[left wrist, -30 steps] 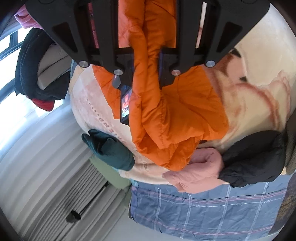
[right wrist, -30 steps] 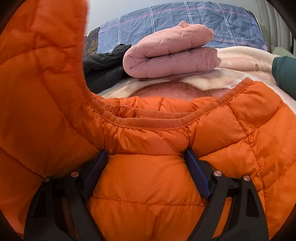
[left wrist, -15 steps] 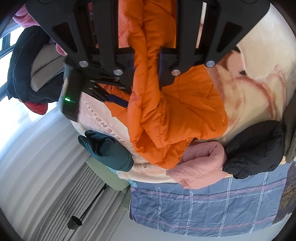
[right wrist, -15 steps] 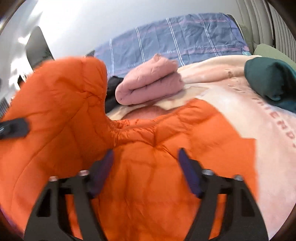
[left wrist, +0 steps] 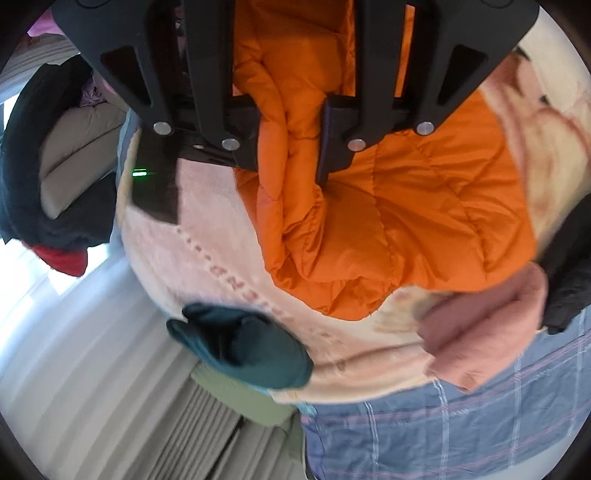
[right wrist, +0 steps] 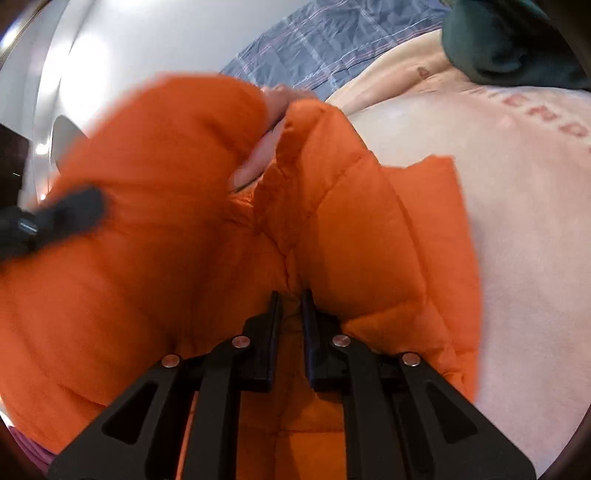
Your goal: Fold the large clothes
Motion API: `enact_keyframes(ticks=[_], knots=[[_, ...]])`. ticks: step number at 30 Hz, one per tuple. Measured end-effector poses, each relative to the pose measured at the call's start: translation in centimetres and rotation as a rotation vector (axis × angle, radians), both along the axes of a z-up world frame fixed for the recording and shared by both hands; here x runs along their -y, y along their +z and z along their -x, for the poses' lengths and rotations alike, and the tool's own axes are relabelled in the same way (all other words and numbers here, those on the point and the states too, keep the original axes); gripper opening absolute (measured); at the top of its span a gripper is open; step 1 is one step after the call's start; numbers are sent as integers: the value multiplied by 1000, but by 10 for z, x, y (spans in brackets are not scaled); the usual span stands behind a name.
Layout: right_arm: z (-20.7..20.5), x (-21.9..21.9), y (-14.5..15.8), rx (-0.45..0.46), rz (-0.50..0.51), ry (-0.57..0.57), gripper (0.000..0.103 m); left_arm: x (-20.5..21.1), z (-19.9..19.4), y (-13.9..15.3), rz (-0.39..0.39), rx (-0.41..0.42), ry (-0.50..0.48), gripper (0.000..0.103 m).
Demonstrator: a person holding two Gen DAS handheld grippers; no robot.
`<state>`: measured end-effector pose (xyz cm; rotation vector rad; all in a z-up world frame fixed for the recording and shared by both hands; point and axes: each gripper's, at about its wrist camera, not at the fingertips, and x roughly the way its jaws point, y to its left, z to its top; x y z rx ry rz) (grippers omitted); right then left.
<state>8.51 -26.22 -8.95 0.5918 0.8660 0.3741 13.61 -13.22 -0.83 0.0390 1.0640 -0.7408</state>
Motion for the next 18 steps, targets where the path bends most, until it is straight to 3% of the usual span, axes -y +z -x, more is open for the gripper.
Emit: enact_keyframes(ticks=[9,12,15,18], knots=[[53,49,21,82,19,-84,28,36,6,-25,57,14,-86,32],[70,51,25,121,77,-115,32,39,9,-29,75,25,-109,34],[62,68,18,123,55,-133,32,37,12,-28,95,28,-116,35],[43,62,4,72,37,-75,29,35,17,-28,127,25,-123,36]])
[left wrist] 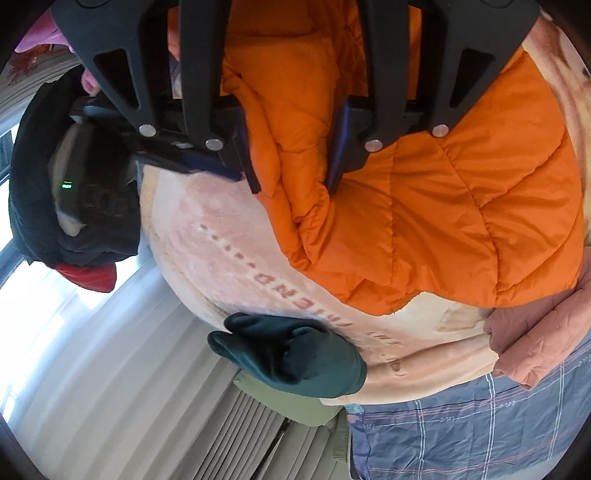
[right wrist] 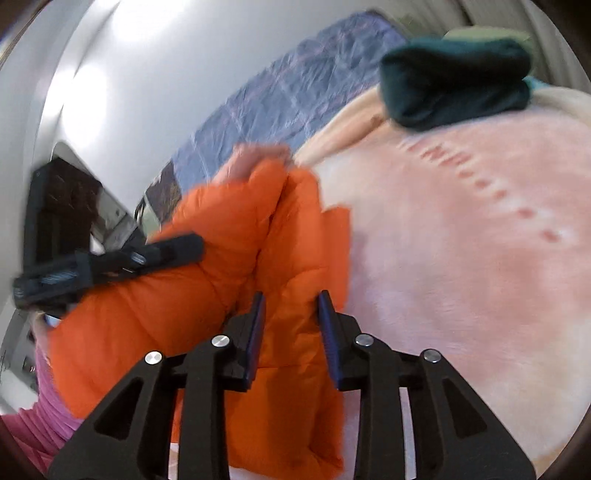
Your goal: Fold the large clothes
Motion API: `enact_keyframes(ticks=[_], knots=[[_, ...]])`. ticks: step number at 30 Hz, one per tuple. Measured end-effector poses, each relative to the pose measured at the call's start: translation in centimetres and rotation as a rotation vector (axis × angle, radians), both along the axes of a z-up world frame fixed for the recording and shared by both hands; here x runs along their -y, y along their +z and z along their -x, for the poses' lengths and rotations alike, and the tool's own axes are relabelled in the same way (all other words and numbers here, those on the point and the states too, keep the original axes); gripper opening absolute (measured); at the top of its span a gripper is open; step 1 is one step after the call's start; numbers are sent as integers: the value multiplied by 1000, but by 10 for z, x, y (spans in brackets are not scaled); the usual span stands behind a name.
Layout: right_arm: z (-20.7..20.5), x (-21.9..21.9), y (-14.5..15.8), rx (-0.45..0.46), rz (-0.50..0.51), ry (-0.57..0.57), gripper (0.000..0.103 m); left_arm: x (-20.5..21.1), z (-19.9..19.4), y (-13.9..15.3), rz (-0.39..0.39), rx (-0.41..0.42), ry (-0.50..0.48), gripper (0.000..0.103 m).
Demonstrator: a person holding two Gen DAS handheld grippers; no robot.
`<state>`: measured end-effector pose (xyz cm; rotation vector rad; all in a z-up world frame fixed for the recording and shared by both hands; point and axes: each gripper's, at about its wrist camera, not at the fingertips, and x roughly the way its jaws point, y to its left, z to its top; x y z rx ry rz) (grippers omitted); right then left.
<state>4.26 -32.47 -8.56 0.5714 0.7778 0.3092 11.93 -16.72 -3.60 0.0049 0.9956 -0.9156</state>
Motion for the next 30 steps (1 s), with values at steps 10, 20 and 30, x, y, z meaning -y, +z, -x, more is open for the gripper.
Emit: enact_keyframes(ticks=[10,20,30], knots=[[29,17,24,11,44,-148,42,3,1,-17,85,-47,-17,44],[108,-56,82,205,32,154,91,13,3,-19,103,-42,-28,44],[78,-38,33,15,-6,-43,12,4,3,2,88,16,-28,37]])
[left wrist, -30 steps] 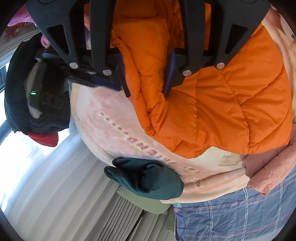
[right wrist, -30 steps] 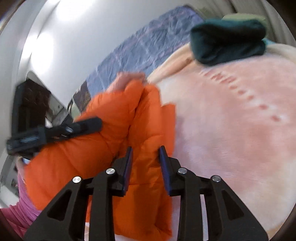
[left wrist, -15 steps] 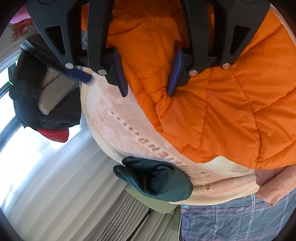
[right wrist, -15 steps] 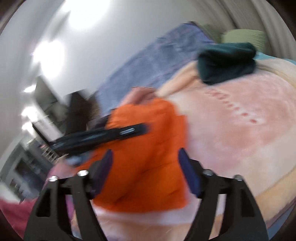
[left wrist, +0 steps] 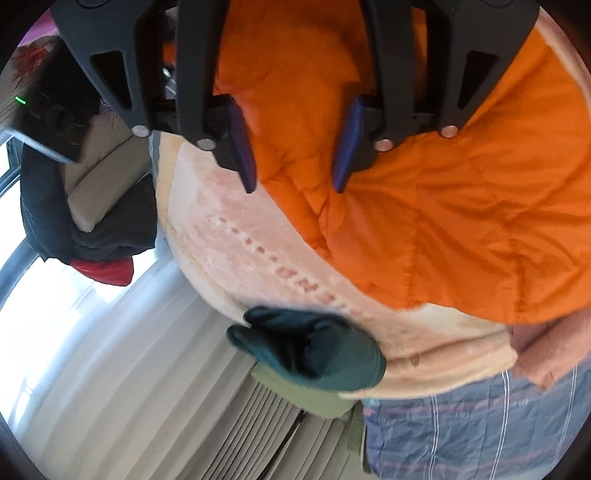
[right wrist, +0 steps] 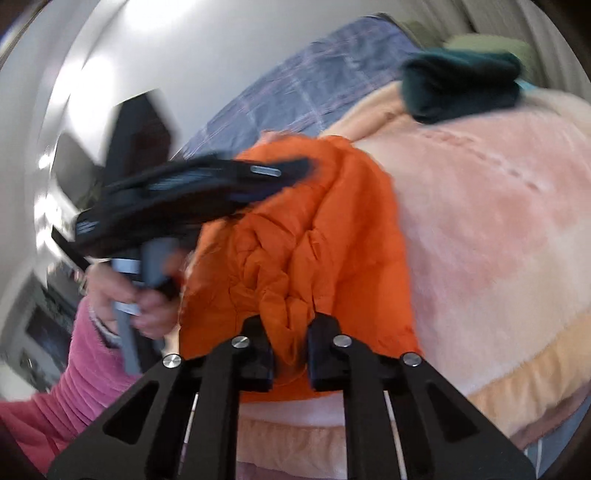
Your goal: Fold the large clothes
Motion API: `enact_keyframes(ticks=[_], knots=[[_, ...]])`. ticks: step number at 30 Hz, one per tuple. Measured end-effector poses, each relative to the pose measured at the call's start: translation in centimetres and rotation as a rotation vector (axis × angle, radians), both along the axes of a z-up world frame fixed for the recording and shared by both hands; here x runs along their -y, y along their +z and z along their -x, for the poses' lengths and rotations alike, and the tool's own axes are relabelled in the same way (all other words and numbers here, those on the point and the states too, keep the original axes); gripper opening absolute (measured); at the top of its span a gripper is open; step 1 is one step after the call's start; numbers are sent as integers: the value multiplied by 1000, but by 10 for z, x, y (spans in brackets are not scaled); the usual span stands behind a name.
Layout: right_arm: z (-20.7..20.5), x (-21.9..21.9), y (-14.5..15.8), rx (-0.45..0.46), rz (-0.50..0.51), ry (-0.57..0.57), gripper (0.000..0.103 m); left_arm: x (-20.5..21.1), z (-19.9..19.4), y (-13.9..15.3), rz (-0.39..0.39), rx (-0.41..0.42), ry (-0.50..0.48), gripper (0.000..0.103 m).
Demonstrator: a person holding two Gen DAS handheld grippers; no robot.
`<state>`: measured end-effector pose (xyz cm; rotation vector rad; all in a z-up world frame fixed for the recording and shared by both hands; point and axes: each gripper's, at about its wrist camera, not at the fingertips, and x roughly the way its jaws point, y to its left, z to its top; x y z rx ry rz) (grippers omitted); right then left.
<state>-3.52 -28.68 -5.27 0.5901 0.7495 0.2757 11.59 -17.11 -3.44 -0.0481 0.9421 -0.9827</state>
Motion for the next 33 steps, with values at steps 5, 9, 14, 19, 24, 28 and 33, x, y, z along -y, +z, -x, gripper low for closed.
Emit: enact_keyframes(ticks=[5,9,14,19,24,28,33], knots=[[8,24,-33,-56,-91,-60,13,-29,-7,30,-27,136,62,24],[9,16,-48,-93,-94,-44,17,-31,-23,8,-134,150,100,20],[9,13,-26,-63,25,-50,42,0,-23,-40,-269,205,38,19],[23,17,15,76,132,-98,53,10,-24,-45,-309,217,17,19],[13,-17,36,224,238,13,38,12,-25,-47,-297,209,14,19],[-19,-28,-12,51,359,-45,18,11,-25,-47,-288,210,19,20],[-25,-29,-47,9,302,-92,18,11,-28,-48,-285,219,19,21]])
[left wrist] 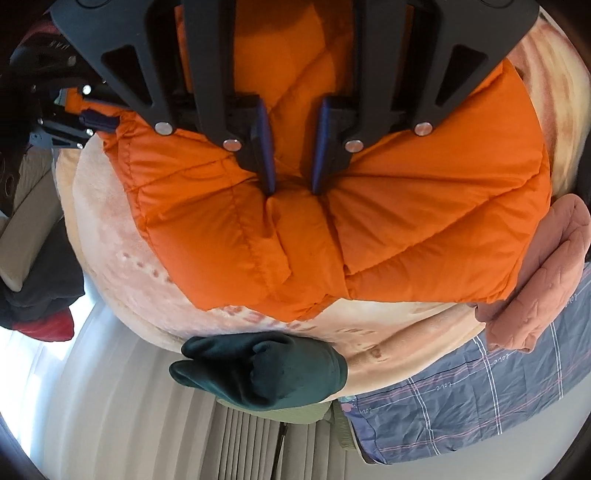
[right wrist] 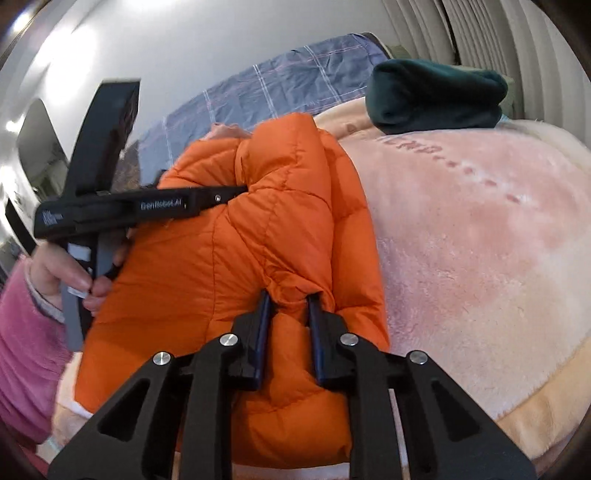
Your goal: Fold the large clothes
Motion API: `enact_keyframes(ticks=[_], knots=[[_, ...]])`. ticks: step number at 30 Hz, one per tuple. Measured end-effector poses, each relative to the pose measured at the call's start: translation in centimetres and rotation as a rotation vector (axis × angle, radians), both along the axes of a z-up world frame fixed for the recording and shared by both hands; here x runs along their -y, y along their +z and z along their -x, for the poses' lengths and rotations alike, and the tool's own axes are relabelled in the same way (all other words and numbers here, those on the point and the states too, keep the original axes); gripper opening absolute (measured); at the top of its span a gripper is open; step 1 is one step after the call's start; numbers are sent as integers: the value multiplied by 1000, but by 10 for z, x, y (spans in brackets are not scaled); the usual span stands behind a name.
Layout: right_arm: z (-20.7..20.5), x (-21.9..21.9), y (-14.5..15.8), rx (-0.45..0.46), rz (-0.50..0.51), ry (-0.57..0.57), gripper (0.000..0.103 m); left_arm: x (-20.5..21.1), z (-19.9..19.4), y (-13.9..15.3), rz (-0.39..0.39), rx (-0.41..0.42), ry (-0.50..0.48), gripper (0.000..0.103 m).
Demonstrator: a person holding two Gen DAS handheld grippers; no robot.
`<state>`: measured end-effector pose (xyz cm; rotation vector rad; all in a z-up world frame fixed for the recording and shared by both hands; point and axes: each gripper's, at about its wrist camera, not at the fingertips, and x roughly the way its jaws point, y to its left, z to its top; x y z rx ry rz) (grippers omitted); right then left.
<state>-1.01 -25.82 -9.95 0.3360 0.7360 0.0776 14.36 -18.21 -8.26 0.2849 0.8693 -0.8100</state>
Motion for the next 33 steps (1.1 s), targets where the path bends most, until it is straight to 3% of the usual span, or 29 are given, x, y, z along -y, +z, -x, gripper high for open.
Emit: enact_keyframes(ticks=[5,8,11,14,16,17,26,33], knots=[[-4,-2,-4,-26,36,23,18,9,8,14,-21,45,18,23],[-5,4,-8,-35,-2,25,19,17,12,28,20,57,-55,23],[-4,4,-7,-38,3,23,19,39,3,35,0,74,-93,24],[-4,5,-6,-40,-2,24,19,61,-19,26,-82,97,-82,26],[-3,6,-6,-36,-11,30,19,69,-40,3,-202,95,-6,27],[-3,7,-6,-34,-12,31,19,68,-48,-7,-221,77,26,27],[-6,8,-10,-39,-18,63,19,51,-51,-29,-163,70,58,27],[-7,8,-11,-38,1,67,19,41,-62,-36,-86,-6,60,27]])
